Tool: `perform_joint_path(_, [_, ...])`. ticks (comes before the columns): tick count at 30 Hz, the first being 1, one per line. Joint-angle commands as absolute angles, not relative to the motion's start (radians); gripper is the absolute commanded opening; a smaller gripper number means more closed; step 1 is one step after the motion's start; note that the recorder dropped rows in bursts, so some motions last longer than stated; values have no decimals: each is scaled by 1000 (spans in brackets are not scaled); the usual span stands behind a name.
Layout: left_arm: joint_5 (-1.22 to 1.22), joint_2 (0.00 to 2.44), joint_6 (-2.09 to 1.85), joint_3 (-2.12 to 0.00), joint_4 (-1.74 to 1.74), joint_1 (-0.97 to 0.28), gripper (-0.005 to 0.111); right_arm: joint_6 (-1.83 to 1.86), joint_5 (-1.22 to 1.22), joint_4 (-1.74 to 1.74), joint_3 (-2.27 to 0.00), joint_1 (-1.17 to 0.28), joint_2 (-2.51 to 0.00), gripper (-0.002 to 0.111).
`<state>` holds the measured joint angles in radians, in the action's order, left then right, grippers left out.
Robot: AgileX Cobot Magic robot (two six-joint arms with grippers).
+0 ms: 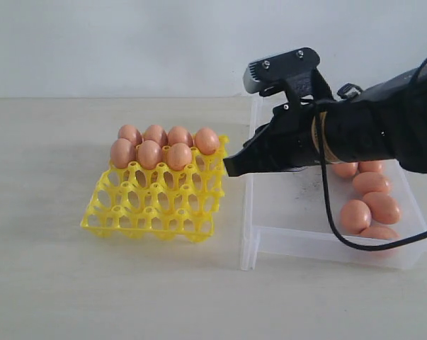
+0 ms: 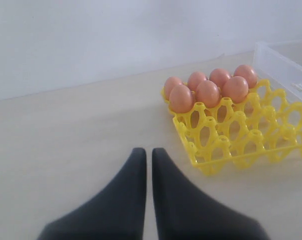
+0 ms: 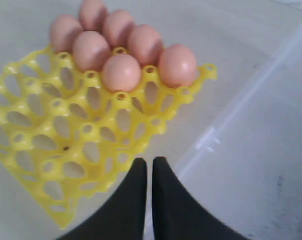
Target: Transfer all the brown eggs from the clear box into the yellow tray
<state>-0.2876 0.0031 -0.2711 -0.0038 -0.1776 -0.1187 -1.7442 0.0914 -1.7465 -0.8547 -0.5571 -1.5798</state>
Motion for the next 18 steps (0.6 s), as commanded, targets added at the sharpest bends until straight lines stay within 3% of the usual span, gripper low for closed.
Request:
perform_joint_path(1, [-284, 0, -271, 0, -176, -125, 4, -1714, -42, -1744, -826, -556, -1567, 0])
perform_joint_path(18, [-284, 0, -271, 0, -176, -125, 4, -1714, -45, -1744, -815, -556, -1567, 0])
